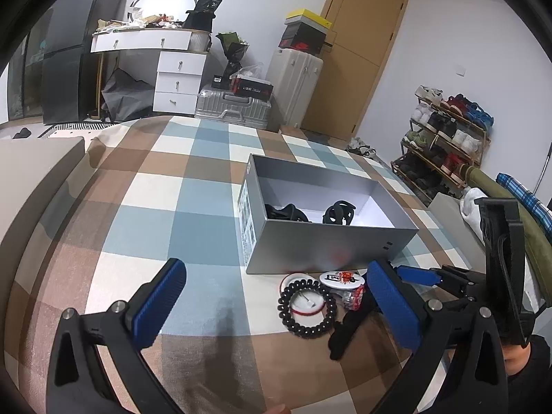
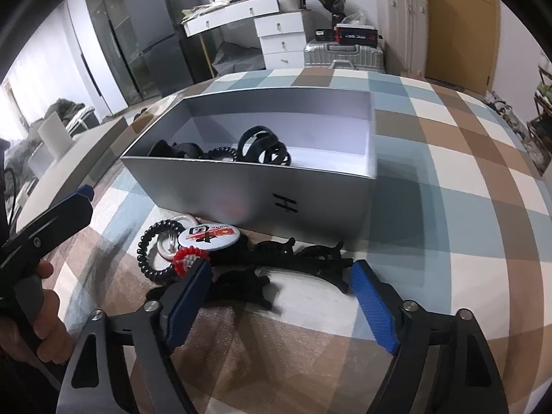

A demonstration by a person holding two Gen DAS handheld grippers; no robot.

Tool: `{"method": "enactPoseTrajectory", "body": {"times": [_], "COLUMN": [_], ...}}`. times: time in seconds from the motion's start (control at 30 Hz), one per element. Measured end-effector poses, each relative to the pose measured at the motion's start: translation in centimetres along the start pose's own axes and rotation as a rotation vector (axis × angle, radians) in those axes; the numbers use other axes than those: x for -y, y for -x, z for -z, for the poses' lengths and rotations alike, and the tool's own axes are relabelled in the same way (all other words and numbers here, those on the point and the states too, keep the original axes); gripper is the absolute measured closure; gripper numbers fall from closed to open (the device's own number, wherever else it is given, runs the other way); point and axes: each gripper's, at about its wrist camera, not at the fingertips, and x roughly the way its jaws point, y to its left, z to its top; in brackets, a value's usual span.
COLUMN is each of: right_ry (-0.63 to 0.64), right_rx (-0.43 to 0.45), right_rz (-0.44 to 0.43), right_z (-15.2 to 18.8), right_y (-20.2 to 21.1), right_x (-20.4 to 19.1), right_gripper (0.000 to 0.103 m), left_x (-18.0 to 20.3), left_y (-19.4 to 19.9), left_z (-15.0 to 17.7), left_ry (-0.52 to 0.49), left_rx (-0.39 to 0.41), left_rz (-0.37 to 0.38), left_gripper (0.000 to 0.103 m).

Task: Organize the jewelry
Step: 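Move both open tools back over the remaining items beside the box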

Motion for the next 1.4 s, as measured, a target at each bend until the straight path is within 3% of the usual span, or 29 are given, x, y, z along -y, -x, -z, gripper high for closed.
{"method": "enactPoseTrajectory", "body": {"times": [0.63,0.7,0.77,0.97,1.4], "right_ry": [-0.048,-0.056,-0.041,0.086,0.186], "right_rx": [-0.019,-0.017,0.0,-0.032,-0.043], "right_rz": [0.097,0.082,0.005,-0.114,-0.026], "right_z": [1.4,1.7,2.1,2.6,2.0], "right_y": [1.1,1.6,2.4,2.1,0.1], "right_x": [1.7,1.7,1.2,-2.7,-6.2], "right_gripper": [0.012,0.012,0.012,0.012,0.008], "left_x": [-0.5,-0.6,-0.6,-0.9,-1.2], "left_y": [0.0,-0.1,0.0,0.0,-0.3], "left_z": [-0.2,-0.2,-0.2,-0.2,-0.2], "left_ry": [0.021,0.025,0.026,0.039,0.052], "left_rx": [-0.001,-0.003,0.0,0.001,-0.013], "left_rz": [-0.007,-0.006,-0.005,-0.008,-0.011], "left_gripper": [0.001,0.001,0.001,0.001,0.001]}}
